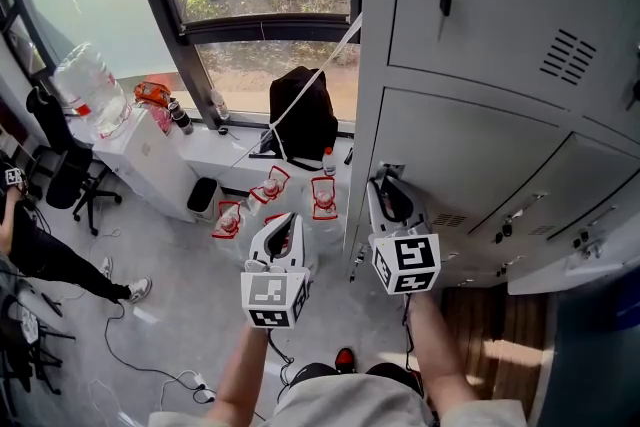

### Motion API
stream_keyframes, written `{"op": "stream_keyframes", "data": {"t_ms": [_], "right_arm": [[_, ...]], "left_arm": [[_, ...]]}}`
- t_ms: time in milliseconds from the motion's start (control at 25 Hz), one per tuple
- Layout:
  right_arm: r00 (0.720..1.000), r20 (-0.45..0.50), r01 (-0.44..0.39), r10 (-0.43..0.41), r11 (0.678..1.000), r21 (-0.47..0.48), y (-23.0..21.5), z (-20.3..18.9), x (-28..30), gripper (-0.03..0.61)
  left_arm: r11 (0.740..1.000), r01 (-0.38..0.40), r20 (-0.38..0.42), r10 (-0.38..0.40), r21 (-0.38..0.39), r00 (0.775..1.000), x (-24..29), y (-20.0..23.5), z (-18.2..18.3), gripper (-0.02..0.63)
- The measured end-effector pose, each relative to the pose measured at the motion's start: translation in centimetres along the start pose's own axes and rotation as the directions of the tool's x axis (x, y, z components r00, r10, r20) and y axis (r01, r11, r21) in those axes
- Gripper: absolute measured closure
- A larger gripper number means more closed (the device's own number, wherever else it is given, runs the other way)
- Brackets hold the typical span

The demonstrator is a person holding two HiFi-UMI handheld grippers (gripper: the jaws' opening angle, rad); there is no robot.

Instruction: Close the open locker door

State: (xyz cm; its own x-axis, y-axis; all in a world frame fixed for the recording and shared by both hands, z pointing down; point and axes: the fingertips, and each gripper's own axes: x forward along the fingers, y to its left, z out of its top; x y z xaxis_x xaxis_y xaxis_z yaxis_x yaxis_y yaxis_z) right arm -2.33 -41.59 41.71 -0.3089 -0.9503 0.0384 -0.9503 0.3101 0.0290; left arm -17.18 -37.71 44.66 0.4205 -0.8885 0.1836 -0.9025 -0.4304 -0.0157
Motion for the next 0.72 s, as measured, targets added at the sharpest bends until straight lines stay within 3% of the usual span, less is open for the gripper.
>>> {"op": "stream_keyframes", "data": {"t_ms": [720], "right_arm": [[1.0,-0.003,-0.007,0.007,1.0,-0.014,0.09,-0.01,-0.15,0.498]], "left_arm": [[1.0,-0.008,0.009,0.008,0.002,1.0,0.0,-0.34,0.52,0.592]]}}
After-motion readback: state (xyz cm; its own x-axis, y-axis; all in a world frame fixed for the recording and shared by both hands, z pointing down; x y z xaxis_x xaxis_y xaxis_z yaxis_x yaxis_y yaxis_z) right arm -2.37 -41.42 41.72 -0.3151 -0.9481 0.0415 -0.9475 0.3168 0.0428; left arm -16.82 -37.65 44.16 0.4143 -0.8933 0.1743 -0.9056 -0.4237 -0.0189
